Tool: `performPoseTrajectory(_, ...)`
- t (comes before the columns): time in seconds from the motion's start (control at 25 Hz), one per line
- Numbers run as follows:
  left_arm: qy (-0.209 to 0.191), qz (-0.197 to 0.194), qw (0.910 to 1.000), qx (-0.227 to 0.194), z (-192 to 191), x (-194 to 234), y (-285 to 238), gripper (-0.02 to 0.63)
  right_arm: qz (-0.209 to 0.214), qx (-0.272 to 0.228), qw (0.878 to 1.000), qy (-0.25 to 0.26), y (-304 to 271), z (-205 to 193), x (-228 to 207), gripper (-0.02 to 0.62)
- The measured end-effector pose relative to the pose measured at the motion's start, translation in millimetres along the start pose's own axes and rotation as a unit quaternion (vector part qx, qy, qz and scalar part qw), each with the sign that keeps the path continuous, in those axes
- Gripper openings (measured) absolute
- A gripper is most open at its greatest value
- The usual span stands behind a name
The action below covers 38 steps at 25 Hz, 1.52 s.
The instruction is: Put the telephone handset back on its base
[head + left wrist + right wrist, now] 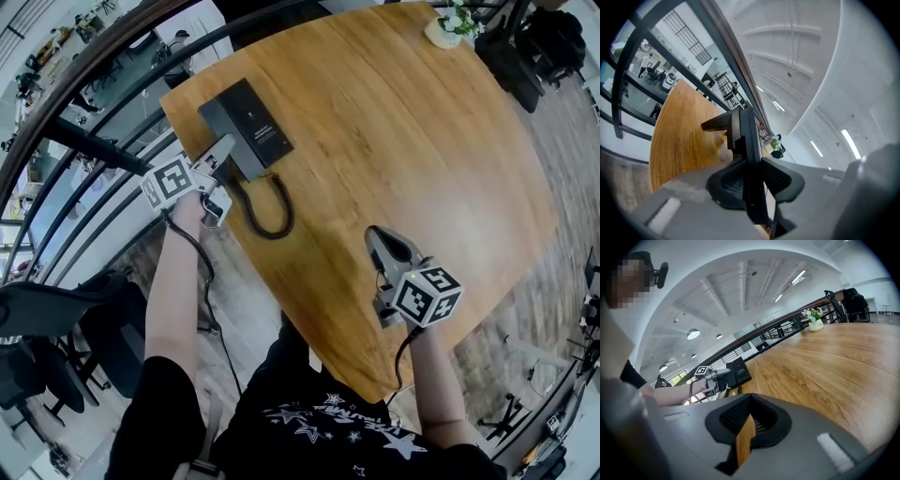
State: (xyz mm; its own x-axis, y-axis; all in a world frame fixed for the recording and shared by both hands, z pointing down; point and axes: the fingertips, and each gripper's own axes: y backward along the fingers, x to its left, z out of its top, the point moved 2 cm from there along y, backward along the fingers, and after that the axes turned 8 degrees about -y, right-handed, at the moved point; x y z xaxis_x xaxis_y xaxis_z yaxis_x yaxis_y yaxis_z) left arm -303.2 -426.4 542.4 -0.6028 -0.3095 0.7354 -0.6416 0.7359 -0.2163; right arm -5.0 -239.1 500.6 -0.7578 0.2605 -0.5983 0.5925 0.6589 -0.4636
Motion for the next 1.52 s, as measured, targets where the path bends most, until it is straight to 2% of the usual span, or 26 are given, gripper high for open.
performPoseTrajectory(0.08,-0.018,0.011,0.9997,0.012,0.8,-2.3,0.0,0.104,0.001,-0.001,1.0,0.0,0.6,0.2,1.2,0.0)
performPoseTrajectory(0.28,-0.024,0.028,0.9992,0.015,-0.3,-1.8,0.5,0.105,0.001,-0.002,1.0,-0.001,0.9,-2.1,2.2,0.0)
performPoseTrajectory(0.4,-0.034,0.047,0.9983,0.001,4.1,0.1,4.7,0.146,0.001,-0.002,1.0,-0.001,2.5,-2.2,0.8,0.0)
performPoseTrajectory(0.56,-0.026,0.054,0.9981,-0.016,12.6,3.2,12.3,0.146,-0.001,-0.005,1.0,-0.001,5.3,-0.8,0.1,0.0)
performPoseTrajectory(0.76,-0.034,0.046,0.9982,-0.017,12.9,0.1,14.7,0.098,0.001,-0.006,1.0,-0.001,3.2,-2.0,2.8,0.0)
performPoseTrajectory(1.12,0.001,0.002,0.9993,-0.037,11.1,3.1,13.9,0.083,-0.001,-0.004,1.0,-0.001,1.9,-4.5,3.2,0.0)
performPoseTrajectory(1.52,-0.016,0.003,0.9993,-0.033,14.1,3.1,14.8,0.087,-0.005,-0.009,1.0,-0.002,4.9,0.4,2.5,0.0)
